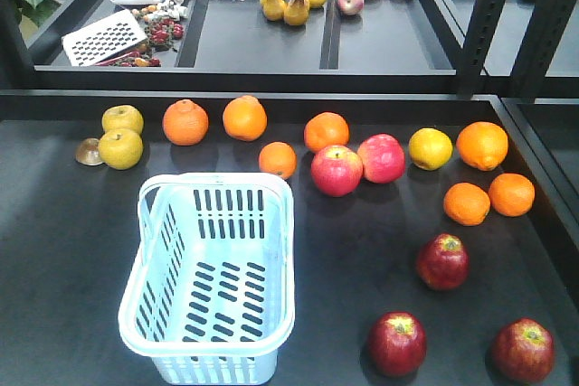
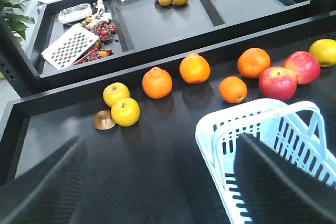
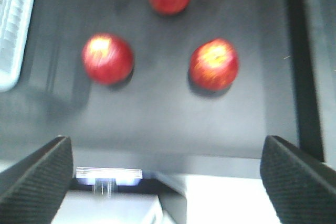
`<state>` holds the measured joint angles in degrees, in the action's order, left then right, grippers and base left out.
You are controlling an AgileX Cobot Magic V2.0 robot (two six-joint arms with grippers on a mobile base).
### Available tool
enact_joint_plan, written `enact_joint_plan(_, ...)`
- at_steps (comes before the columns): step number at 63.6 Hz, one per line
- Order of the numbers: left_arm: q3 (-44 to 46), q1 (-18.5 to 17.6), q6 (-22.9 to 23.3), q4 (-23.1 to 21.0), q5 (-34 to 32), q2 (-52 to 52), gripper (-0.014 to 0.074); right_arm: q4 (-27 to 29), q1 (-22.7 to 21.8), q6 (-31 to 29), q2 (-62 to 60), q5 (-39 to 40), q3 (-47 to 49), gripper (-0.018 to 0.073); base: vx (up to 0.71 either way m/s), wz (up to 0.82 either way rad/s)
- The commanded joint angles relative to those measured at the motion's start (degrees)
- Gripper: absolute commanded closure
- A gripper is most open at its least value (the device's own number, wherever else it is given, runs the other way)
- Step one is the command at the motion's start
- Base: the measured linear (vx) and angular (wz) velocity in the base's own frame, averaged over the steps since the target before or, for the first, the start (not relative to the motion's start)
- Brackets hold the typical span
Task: Pick three apples into basket with both arms
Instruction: 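Move the right gripper above the red apples nearest the robot, then lower the right gripper and close it on a red apple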
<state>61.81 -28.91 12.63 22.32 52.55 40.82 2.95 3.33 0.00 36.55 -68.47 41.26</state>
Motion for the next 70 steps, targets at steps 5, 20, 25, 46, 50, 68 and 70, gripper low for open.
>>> enact_joint_plan(5,1.4,-0.1,0.5,1.0,-3.4,0.0,0.0053,6.0,0.0,-10.4,10.6,6.9,1.9,-0.0155,0.0,0.0)
enact_joint_plan(20,1.4,-0.1,0.5,1.0,-3.4,0.0,0.0053,8.2,6.6,-16.6,27.7,16.0,1.9,-0.015,0.0,0.0)
enact_joint_plan(25,1.4,-0.1,0.5,1.0,-3.4,0.0,0.0053,6.6,8.8,-15.6,32.9,18.7,1.9,-0.0148,0.0,0.0)
enact_joint_plan(46,1.4,-0.1,0.5,1.0,-3.4,0.0,0.0053,4.6,14.2,-13.0,48.9,27.5,3.9,-0.0147,0.0,0.0)
enact_joint_plan(50,1.4,-0.1,0.5,1.0,-3.4,0.0,0.0053,4.6,14.2,-12.6,51.0,27.5,6.5,-0.0146,0.0,0.0)
enact_joint_plan(68,1.4,-0.1,0.5,1.0,-3.4,0.0,0.0053,4.6,14.2,-12.7,58.4,27.0,13.2,-0.0146,0.0,0.0)
enact_joint_plan(70,1.4,-0.1,0.5,1.0,-3.4,0.0,0.0053,4.6,14.2,-12.9,59.3,27.0,13.5,-0.0146,0.0,0.0)
